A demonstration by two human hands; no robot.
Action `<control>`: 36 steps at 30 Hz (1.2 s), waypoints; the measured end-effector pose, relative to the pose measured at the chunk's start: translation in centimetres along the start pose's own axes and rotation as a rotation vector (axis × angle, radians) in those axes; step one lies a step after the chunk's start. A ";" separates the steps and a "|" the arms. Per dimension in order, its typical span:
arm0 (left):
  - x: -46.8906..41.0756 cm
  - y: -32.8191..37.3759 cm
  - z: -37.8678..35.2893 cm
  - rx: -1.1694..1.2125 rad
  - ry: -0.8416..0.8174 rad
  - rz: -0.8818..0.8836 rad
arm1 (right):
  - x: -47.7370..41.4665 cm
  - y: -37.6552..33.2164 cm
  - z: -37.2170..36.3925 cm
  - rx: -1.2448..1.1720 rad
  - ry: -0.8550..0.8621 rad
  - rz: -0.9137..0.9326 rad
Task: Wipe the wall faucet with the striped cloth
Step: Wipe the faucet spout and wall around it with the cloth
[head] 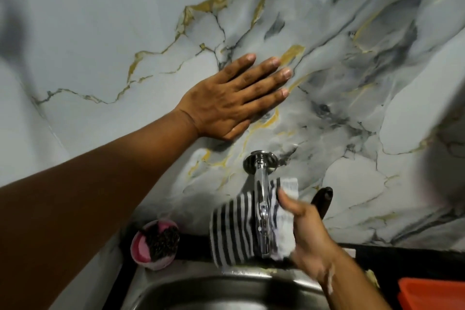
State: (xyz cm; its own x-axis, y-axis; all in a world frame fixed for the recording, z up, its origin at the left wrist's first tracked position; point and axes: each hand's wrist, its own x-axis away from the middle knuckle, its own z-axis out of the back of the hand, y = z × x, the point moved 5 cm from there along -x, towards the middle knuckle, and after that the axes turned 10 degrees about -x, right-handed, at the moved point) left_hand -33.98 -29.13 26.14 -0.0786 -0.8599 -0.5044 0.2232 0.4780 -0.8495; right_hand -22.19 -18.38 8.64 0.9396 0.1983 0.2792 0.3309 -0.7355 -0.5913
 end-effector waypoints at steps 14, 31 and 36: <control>0.1 0.2 0.1 0.001 0.009 0.000 | 3.7 3.2 -3.5 1.479 0.105 0.620; 0.1 0.1 0.2 -0.028 0.005 -0.004 | 0.7 -1.4 -9.0 2.470 -0.366 0.619; 0.1 0.0 0.2 -0.024 0.003 0.008 | 5.1 3.0 -3.2 2.596 -0.779 0.675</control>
State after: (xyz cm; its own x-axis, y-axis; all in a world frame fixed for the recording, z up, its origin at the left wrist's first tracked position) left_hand -33.78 -29.27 26.14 -0.0800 -0.8555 -0.5116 0.2005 0.4890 -0.8489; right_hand -16.64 -21.68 10.74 0.5990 0.7991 0.0519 -0.7946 0.5852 0.1616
